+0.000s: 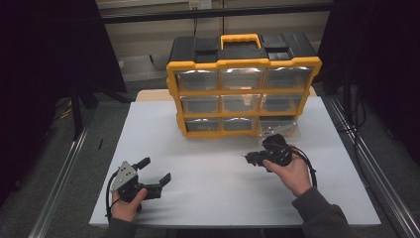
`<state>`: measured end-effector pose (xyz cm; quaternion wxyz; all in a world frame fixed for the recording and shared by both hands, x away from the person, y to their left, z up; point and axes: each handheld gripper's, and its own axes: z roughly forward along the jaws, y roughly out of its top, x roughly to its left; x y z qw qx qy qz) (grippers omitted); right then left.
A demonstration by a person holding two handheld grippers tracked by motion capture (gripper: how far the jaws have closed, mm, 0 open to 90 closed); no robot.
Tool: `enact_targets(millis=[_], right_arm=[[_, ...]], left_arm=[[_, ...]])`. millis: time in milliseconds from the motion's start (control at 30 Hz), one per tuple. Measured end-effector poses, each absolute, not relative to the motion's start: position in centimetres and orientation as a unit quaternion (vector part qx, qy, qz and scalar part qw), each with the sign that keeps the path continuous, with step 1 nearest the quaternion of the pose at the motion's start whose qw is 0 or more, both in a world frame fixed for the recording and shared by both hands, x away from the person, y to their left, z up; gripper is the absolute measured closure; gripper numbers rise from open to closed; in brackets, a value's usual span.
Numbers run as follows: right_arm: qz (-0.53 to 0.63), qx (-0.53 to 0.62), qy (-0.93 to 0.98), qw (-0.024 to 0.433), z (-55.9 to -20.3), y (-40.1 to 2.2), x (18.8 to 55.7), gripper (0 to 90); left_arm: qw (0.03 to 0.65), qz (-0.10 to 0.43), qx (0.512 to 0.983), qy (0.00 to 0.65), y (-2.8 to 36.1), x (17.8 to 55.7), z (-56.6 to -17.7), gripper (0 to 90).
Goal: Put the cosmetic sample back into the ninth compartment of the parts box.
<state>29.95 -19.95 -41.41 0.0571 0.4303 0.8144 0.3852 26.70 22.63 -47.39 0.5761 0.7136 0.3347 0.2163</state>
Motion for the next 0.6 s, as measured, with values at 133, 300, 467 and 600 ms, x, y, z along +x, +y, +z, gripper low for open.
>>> enact_targets(millis=[133,300,467,600], right_arm=[[0.388,0.431,0.813,0.057,-40.9,-20.1,30.1,81.6],[0.392,0.433,0.81,0.059,-40.4,-20.5,30.3,81.6],[0.391,0.433,0.81,0.061,-39.8,-20.7,30.4,81.6],[0.393,0.434,0.809,0.059,-39.4,-20.9,30.6,81.6]], left_arm=[[0.577,0.215,0.713,0.335,22.6,26.7,-47.4,2.9],[0.578,0.212,0.713,0.334,22.7,26.7,-47.4,2.9],[0.577,0.213,0.713,0.336,22.6,26.7,-47.4,2.9],[0.578,0.215,0.712,0.335,22.6,26.7,-47.4,2.8]])
